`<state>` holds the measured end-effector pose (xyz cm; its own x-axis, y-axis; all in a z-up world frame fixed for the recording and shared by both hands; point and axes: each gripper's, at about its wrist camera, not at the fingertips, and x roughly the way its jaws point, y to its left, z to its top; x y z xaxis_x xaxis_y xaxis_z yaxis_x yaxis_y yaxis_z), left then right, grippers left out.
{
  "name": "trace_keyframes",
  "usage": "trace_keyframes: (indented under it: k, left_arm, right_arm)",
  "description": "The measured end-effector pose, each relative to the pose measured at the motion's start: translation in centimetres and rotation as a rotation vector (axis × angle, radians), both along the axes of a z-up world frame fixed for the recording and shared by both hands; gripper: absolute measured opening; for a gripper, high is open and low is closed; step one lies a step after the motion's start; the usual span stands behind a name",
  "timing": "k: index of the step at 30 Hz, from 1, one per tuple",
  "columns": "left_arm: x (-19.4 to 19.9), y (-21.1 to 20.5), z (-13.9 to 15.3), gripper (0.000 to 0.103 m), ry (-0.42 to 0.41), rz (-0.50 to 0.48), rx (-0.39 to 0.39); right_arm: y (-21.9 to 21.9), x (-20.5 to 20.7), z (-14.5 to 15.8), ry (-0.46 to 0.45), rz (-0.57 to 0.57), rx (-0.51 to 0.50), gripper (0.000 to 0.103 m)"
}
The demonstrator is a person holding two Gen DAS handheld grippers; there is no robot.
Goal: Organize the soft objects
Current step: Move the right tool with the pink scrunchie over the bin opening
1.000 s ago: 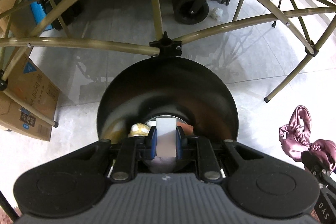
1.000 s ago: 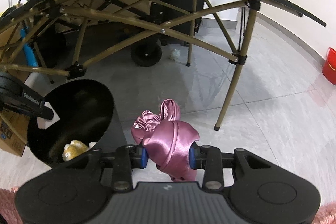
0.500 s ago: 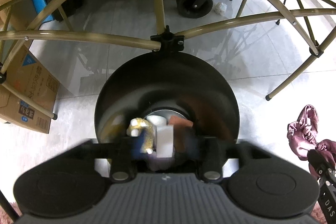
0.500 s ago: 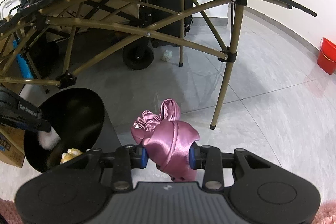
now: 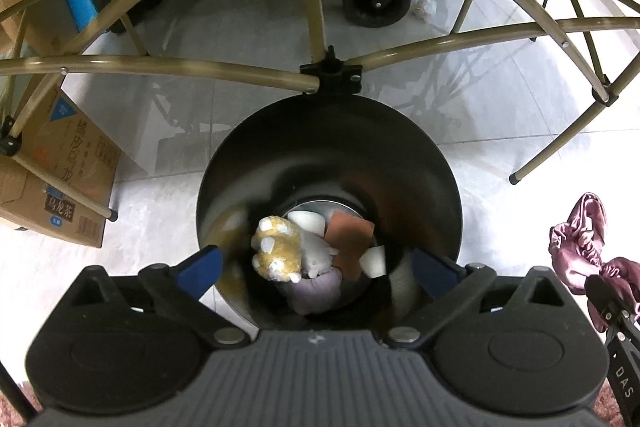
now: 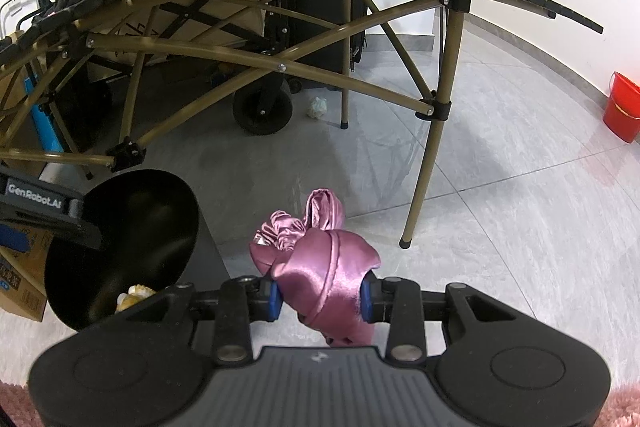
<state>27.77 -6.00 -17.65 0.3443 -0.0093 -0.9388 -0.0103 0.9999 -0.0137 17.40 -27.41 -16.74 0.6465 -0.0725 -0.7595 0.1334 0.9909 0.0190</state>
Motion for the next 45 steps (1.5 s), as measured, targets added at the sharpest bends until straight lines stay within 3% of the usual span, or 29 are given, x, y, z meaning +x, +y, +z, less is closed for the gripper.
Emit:
trace_keyframes:
  k: [22, 45]
  left_arm:
    - [-0.4, 3.7, 0.8, 0.103, 0.020, 0.049, -0.006]
    - [-1.6, 10.0, 1.8, 0.103, 0.010, 0.149, 0.001]
  right_arm:
    - [2.0, 1.0, 0.4, -0.008, 0.064, -0.015, 0.034]
    - [9.8, 3.2, 1.5, -0.030, 0.237, -0.009, 0.034]
